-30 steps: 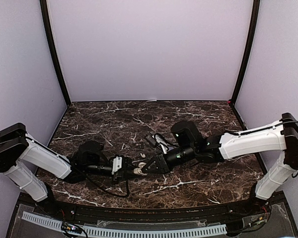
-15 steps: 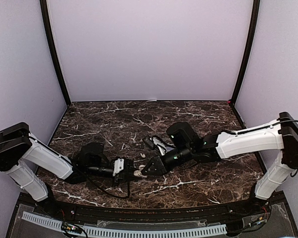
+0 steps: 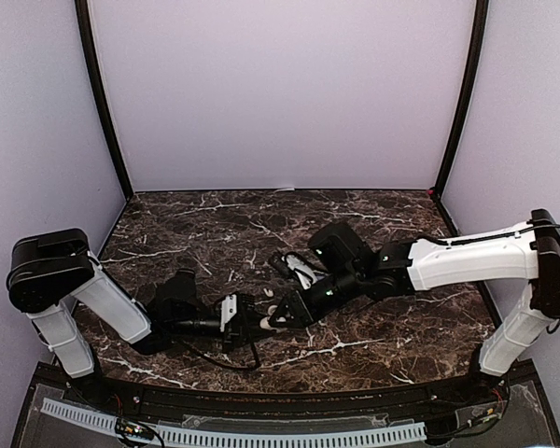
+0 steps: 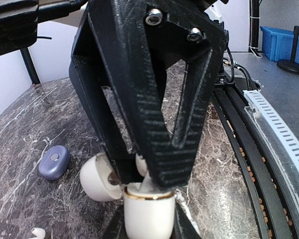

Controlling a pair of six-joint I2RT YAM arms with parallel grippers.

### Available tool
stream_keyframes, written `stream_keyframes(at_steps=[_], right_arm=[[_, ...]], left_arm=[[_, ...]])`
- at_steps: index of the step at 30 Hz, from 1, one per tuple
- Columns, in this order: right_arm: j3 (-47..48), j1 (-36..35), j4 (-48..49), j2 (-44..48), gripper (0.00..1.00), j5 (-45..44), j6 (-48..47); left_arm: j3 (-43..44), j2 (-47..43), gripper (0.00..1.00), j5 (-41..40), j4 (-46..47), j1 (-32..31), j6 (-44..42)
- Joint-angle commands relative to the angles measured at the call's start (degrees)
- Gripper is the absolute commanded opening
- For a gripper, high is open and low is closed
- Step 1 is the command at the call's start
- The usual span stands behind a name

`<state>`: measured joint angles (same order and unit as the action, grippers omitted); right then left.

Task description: Insert the wireless bluetooth earbuds into the charging case

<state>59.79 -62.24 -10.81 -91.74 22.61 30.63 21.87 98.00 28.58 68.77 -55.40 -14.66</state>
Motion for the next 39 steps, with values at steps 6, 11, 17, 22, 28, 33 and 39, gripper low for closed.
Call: stream_keyframes(at_steps=[6,11,17,22,28,33,39], right_arm=[[-0.1,-0.26,0.92,4.29,0.4,-3.0,0.83],[-0.54,-0.09,0.73,4.82,0.4,-3.6,1.01],[-1.52,0.06,1.08,6.38,0.4,-4.82,-0.22],[-7.62,0.1,4.64,11.49,0.4,-4.68,-2.26],[-15.71,-0.96,7.88,18.42,0.39,-8.08,-5.76],[-27.17,-5.28,16.13,24.44,0.41,-12.32,-10.77],[-41.32,-7.29,26.36,27.47,0.42,-18.36,-10.87]], left_arm=[[-0.19,0.94,0.04,2.51,13.19,-1.03,4.11],[-0.12,1.19,0.03,3.33,13.48,-1.03,5.28],[-1.42,1.77,0.03,0.17,14.92,-1.03,6.99],[-3.59,1.31,0.03,-3.09,15.26,-0.38,9.25],[-6.31,-0.22,0.03,-2.93,17.03,3.17,15.18],[-8.25,-1.6,0.03,-0.59,18.97,7.06,19.84],[-9.46,-3.52,0.03,-0.52,18.9,8.6,21.16]])
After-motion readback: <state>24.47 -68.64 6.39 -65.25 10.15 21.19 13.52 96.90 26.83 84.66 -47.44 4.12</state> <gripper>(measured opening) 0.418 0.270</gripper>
